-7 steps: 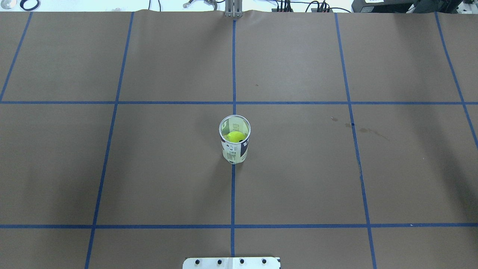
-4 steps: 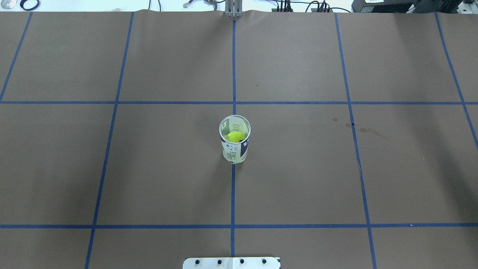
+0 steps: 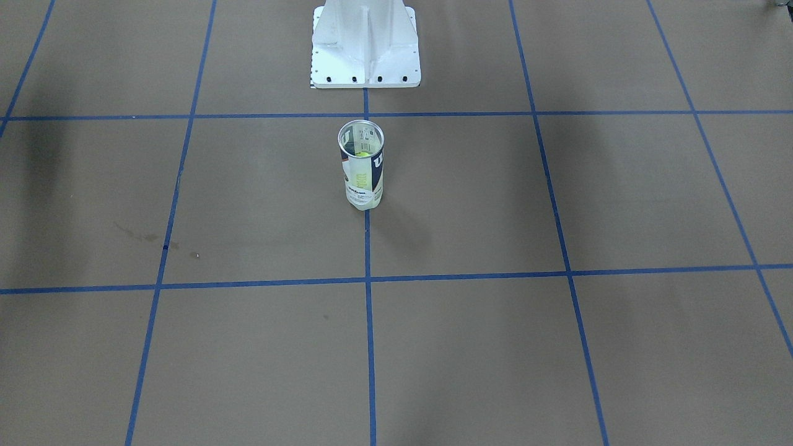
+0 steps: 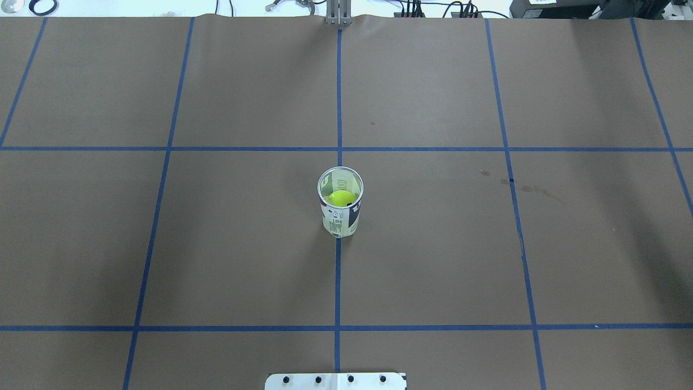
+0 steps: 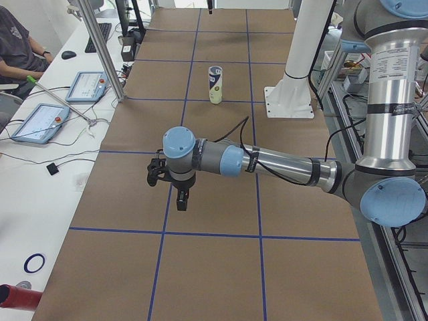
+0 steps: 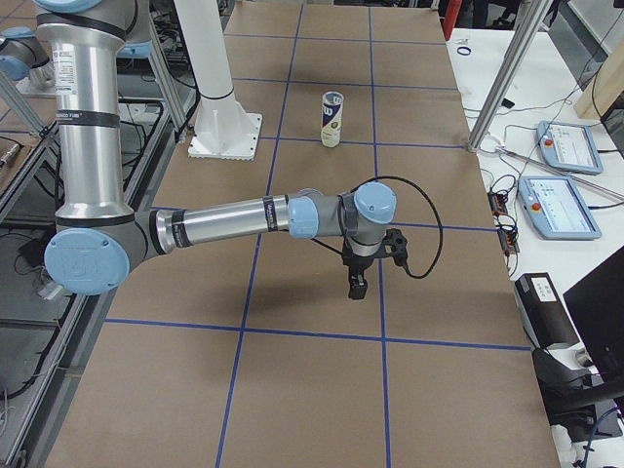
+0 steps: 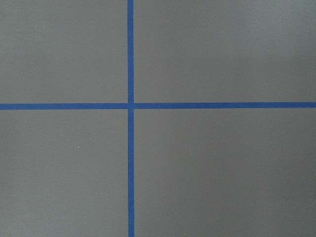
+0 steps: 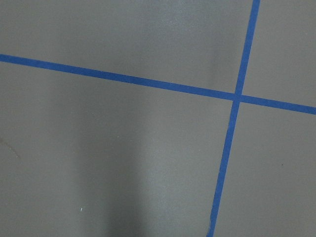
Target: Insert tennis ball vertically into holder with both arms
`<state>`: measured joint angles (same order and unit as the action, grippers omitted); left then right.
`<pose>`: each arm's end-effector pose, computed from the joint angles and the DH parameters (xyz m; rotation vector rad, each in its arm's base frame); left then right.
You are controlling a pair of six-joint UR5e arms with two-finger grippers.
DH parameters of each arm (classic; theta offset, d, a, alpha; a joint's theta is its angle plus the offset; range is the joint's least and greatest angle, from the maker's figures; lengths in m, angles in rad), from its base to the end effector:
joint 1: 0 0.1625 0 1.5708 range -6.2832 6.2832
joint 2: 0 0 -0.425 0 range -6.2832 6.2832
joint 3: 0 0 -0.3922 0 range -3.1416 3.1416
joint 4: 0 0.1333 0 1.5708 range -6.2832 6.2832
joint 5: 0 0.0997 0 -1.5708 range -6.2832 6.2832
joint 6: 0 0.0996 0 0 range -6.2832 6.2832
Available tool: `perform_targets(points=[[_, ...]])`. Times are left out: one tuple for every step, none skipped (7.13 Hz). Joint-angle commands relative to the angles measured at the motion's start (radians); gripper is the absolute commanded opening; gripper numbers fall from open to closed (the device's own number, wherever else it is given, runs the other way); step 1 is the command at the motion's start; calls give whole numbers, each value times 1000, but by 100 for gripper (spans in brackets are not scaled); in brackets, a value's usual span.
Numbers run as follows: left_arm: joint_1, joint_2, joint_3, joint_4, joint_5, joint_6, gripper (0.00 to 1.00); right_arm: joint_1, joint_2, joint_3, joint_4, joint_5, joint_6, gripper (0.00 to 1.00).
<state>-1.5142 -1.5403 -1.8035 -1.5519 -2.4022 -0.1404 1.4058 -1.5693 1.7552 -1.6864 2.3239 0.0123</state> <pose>-0.0324 -0.4841 0.5564 0.0902 0.8418 -0.0025 -0.0163 -0.4947 0.5805 0.0000 -0.7567 -0.1718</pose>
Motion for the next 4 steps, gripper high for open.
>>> perform_targets(points=[[-1,6,-31,4,0,-2,100,-1,-3,1,-2,0,0,100],[-1,6,-31,4,2,-2,100,-1,-3,1,-2,-6,0,100],[-1,6,-33,4,0,-1,100,-1,-6,3,-2,-6,0,100],[-1,6,-33,4,0,-2,100,-1,-6,3,-2,-8,0,100]])
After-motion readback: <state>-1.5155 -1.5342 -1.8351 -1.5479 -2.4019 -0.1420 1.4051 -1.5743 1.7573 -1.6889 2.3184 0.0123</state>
